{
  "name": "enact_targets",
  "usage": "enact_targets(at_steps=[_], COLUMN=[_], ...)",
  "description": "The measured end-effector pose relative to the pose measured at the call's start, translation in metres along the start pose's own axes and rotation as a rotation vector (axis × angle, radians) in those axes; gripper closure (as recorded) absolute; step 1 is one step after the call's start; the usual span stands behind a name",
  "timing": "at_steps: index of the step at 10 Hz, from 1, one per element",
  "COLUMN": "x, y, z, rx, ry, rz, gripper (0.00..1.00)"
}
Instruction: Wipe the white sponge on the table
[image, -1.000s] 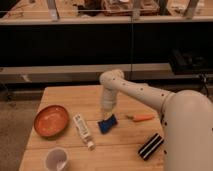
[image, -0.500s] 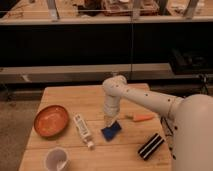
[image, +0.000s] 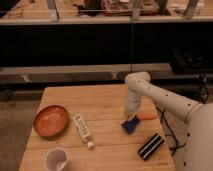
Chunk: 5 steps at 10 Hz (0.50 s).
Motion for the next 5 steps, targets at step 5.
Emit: enact_targets(at_steps=[5], x=[0.087], y=[-0.003], z=[-0.012], rx=[0.041], ry=[0.001], rz=[-0.048], gripper=[0.97])
